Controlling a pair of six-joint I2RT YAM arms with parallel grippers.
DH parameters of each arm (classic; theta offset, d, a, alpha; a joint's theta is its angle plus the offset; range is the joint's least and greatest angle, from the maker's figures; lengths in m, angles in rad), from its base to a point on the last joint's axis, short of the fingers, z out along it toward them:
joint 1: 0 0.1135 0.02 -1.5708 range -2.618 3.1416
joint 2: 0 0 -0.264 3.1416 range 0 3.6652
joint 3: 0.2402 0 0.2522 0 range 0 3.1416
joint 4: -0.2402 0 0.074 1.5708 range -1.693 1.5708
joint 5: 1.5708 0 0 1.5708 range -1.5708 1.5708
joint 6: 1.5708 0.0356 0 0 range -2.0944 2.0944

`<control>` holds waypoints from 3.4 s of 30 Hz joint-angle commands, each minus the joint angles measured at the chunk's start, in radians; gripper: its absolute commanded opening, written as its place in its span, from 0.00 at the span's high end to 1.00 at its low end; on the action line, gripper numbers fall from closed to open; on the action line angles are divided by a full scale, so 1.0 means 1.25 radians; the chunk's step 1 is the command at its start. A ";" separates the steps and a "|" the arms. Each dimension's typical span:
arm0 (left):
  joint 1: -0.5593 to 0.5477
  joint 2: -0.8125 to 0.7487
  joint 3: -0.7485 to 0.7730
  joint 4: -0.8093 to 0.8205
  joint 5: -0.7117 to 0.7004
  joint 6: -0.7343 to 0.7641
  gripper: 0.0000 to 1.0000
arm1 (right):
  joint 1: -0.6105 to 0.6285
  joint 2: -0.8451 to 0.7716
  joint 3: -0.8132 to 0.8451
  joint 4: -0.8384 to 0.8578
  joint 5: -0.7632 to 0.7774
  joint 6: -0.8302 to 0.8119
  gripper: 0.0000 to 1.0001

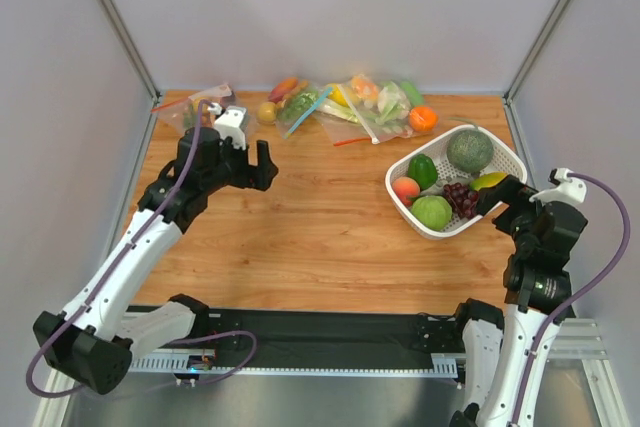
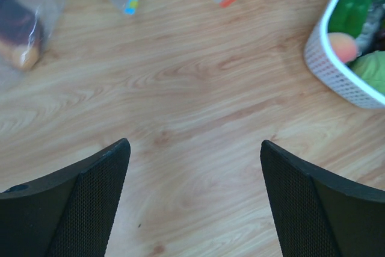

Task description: Open the zip-top bag and remove the fake food

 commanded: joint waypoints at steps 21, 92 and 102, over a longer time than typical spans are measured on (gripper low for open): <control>-0.295 0.688 0.601 0.157 -0.014 -0.267 0.04 | -0.002 -0.071 -0.036 -0.001 -0.043 0.028 0.02; -0.289 1.067 0.820 0.364 -0.187 -0.430 1.00 | 0.007 -0.141 -0.066 0.020 -0.118 0.044 0.03; -0.287 0.936 0.848 0.349 -0.191 -0.167 1.00 | 0.007 -0.155 -0.060 0.014 -0.123 0.040 0.03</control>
